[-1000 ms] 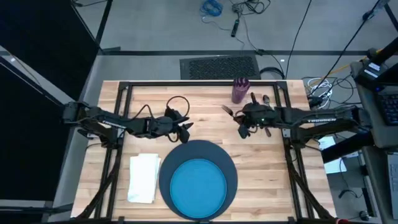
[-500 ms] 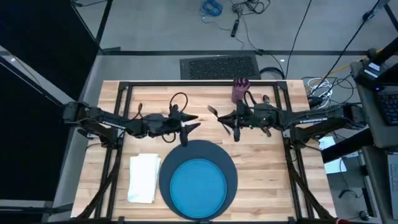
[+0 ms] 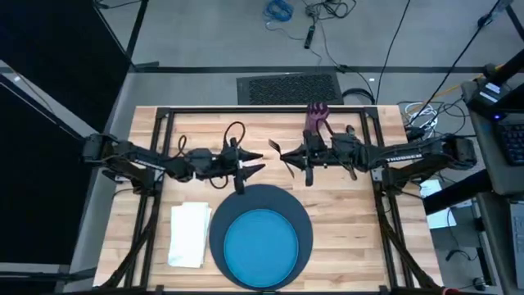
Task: Set table place
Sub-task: Put the fork on the table napkin
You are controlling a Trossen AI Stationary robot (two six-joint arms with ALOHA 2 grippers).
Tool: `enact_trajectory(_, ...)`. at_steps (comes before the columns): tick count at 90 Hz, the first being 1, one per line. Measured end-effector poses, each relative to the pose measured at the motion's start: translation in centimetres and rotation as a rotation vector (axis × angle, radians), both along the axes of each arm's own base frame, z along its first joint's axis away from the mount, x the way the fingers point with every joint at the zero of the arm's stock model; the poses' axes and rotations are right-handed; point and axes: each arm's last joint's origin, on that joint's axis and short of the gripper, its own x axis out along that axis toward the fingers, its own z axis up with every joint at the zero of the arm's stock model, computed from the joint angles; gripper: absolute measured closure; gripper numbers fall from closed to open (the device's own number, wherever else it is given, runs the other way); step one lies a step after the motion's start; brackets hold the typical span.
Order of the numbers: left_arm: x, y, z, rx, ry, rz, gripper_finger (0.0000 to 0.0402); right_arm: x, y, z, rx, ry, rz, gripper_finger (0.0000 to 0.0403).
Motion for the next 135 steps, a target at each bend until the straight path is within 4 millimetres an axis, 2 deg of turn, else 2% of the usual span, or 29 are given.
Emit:
enact_trajectory(26, 0.6, 1.1, 1.3, -0.001, -0.017, 0.042, 0.0252, 0.7, 0.0, -0.8, 0.017, 0.018, 0.021, 0.0403)
enact_trajectory(51, 0.9, 1.4, 0.9, -0.020, 0.000, 0.037, 0.0252, 1.5, -0.1, -0.8, 0.018, -0.028, 0.088, 0.0403)
enact_trajectory(64, 1.9, 1.4, 0.0, -0.031, 0.029, -0.003, 0.0252, 2.1, -0.1, -0.7, 0.017, -0.029, 0.089, 0.0403)
enact_trajectory(79, 2.8, 1.3, 0.2, -0.003, 0.032, -0.044, 0.0252, 2.3, -0.3, -0.9, 0.016, -0.014, 0.090, 0.0403)
enact_trajectory(122, 2.9, 1.2, -0.1, 0.004, 0.068, -0.069, 0.0252, 2.2, -0.7, -1.4, -0.004, 0.040, 0.098, 0.0403)
enact_trajectory(135, 2.6, 1.2, 0.4, 0.022, 0.073, -0.082, 0.0252, 2.1, -1.1, -1.9, -0.013, 0.088, 0.074, 0.0403)
